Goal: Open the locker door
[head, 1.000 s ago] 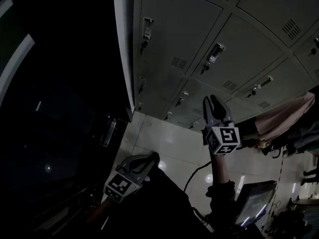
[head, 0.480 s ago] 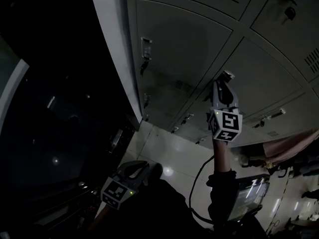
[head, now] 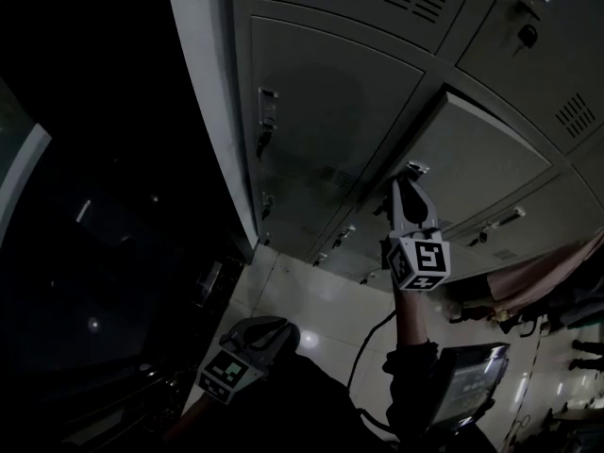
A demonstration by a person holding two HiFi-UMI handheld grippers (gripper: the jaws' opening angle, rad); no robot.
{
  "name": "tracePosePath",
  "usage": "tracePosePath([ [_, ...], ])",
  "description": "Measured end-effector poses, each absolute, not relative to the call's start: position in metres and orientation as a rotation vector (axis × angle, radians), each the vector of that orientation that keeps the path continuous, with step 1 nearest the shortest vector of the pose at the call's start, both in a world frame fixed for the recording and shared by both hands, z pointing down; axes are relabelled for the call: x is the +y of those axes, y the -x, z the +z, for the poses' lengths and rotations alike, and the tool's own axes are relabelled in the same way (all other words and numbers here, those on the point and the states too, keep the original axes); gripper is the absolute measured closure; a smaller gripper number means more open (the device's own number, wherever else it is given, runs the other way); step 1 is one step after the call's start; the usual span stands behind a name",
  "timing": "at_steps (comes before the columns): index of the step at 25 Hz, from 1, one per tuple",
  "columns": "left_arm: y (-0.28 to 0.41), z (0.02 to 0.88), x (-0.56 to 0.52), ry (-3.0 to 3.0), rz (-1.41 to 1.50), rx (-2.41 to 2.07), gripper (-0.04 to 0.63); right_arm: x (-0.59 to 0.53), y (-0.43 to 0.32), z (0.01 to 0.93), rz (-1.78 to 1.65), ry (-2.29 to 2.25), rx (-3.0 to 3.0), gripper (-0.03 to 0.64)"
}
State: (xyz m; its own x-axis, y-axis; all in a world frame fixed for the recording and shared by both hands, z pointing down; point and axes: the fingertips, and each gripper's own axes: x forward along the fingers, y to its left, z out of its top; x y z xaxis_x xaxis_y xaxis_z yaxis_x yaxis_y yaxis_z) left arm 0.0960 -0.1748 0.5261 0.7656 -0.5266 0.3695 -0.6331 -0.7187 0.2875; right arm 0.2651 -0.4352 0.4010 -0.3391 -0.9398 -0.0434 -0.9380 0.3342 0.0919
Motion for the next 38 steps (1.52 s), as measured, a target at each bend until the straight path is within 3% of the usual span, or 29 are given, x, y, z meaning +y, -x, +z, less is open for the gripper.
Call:
tracePosePath([
  [9,-0.055,0.535,-0.122,-2.604,0.352,-0.794,0.552,-0.288,-0.290,0.405,-0.213,-1.923,-2.473,0.569],
  [13,-0.044,0.539,-0.094,-2.624,0.346,-0.753,0.552,-0.256,-0.314,0.406,-0.205,-2.003,-2.336,0.615],
  [21,-0.035,0.539,-0.044,-2.659,0.315,-0.677,0.552,-0.201,-0.331,0.407,-0.164,-2.042,-2.183,0.617],
  [32,-0.052,0.536,0.013,-2.677,0.284,-0.525,0.552,0.009,-0.195,0.523,0.317,-2.042,-2.218,0.617],
  [38,-0.069,0.539,0.036,-2.721,0.329,-0.431,0.552,0.040,-0.167,0.514,0.233,-1.903,-2.315,0.617],
])
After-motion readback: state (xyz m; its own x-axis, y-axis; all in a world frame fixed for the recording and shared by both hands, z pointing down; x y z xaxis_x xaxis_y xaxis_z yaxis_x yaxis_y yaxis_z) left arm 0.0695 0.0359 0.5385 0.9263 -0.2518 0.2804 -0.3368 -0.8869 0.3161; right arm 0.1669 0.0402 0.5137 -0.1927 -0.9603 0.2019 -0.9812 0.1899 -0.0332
